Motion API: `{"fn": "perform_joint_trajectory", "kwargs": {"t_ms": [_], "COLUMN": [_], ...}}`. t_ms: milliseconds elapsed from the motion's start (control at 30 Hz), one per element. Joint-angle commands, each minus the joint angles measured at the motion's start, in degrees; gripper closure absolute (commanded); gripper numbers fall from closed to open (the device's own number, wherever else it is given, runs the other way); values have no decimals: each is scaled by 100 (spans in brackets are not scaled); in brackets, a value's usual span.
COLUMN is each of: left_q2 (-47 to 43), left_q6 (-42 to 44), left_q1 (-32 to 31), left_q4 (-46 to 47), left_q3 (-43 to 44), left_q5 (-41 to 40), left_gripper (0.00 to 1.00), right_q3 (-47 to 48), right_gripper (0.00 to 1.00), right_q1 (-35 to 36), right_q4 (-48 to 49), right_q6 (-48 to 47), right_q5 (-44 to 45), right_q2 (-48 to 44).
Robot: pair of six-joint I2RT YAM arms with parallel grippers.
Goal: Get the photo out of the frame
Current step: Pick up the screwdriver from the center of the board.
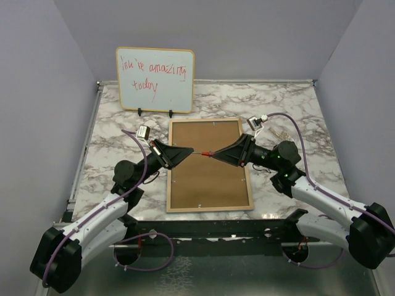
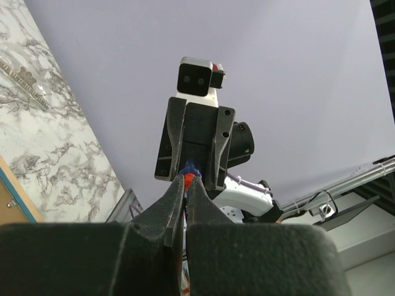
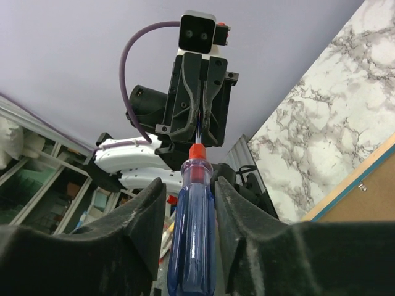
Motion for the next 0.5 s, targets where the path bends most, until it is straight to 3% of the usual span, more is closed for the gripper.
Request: {"fn": "perform_joint_trajectory", "kwargs": {"t_ms": [0, 67, 133, 200, 333, 400, 467], "left_q2": [-29, -7, 19, 26, 24, 23, 14], "left_q6": [-17, -26, -18, -17, -41, -44, -44], "left_q1": [-30, -30, -30, -30, -30, -30, -30], "left_q4": [266, 273, 283, 292, 301, 301, 301], "left_q3": [-49, -37, -24, -19, -39, -36, -49], "left_q5": [-160, -179, -173, -168, -169, -130, -127], "left_gripper": [100, 100, 100, 100, 100, 100, 100], "right_q3": [17, 54, 105, 130, 222, 306, 343], "right_gripper": [62, 63, 56, 55, 62, 71, 71], "right_q1": [59, 70, 81, 101, 106, 107, 109], "right_q4": [179, 88, 43, 16, -161, -406, -461], "right_q6": [37, 16, -4, -13, -145, -249, -294], "right_q5": [-148, -158, -207, -211, -247, -205, -225], "right_q2": [-10, 31, 84, 116, 125, 86, 75]}}
